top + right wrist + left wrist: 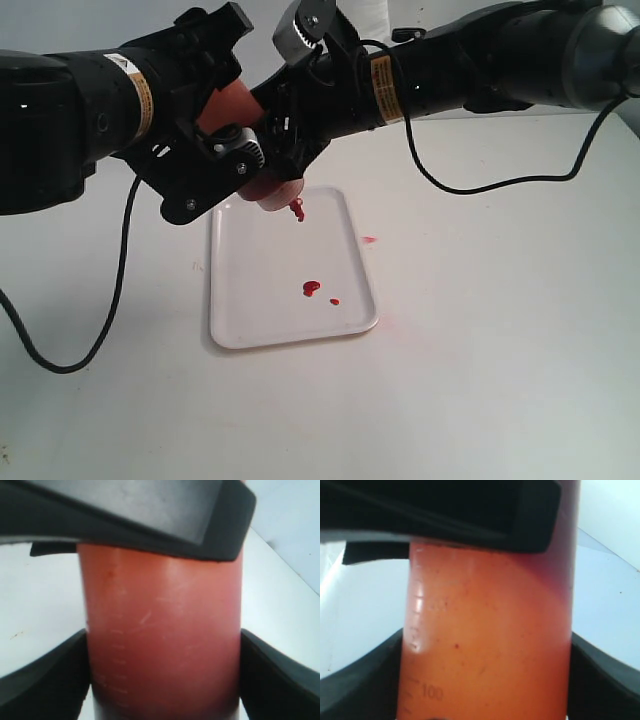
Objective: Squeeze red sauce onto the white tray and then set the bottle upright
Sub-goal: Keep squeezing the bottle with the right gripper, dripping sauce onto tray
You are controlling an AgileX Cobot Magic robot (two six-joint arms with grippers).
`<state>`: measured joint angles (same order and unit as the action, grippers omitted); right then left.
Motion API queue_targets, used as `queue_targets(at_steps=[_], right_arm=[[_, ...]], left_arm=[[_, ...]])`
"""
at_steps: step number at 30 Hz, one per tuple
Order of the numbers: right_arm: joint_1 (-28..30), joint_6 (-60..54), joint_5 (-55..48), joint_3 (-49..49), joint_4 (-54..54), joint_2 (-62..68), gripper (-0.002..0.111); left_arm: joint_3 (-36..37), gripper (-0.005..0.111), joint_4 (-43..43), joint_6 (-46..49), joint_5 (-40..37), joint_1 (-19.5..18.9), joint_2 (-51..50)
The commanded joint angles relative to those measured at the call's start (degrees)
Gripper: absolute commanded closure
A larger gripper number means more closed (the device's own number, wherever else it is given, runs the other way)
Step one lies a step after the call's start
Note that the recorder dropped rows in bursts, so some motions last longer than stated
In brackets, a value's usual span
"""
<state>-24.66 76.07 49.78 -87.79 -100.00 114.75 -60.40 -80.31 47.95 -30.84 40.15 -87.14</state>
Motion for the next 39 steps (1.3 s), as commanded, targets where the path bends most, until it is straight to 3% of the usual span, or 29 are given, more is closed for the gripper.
queue_targets(at_steps=[1, 3, 6, 22, 24, 26, 28, 29, 30, 39], right_arm=[[0.14, -0.16, -1.38, 0.04, 0.06, -0.34, 0.061], [0.14, -0.16, -1.38, 0.04, 0.06, -0.34, 0.038], [0.14, -0.16, -1.38, 0.04, 0.06, -0.34, 0.024], [0.14, 1.86, -3.86, 3.08, 0.06, -0.34, 0.029], [0.14, 0.68, -5.29, 4.06, 0.06, -0.34, 0.032], [0.14, -1.76, -5.42, 4.40, 0.06, -0.34, 0.046], [0.14, -2.35, -5.42, 4.40, 0.06, -0.34, 0.071], [0.14, -3.15, -5.42, 4.40, 0.06, -0.47, 0.099], [0.14, -3.91, -5.29, 4.40, 0.06, -0.47, 0.108], [0.14, -4.06, -5.29, 4.40, 0.06, -0.47, 0.107]], left_arm=[[-0.54, 0.107, -1.58, -1.12, -0.68, 0.02, 0.47], [-0.54, 0.107, -1.58, -1.12, -0.68, 0.02, 0.47], [-0.54, 0.107, -1.58, -1.12, -0.68, 0.02, 0.47], [-0.54, 0.107, -3.58, -1.23, -0.68, 0.02, 0.47], [-0.54, 0.107, -3.58, -1.23, -0.68, 0.02, 0.47], [-0.54, 0.107, -3.58, -1.23, -0.68, 0.02, 0.47], [-0.54, 0.107, -3.58, -1.23, -0.68, 0.02, 0.47], [-0.54, 0.107, -3.58, -1.34, -0.68, 0.02, 0.47], [-0.54, 0.107, -3.58, -1.46, -0.68, 0.02, 0.47], [-0.54, 0.107, -3.58, -1.46, -0.68, 0.02, 0.47]])
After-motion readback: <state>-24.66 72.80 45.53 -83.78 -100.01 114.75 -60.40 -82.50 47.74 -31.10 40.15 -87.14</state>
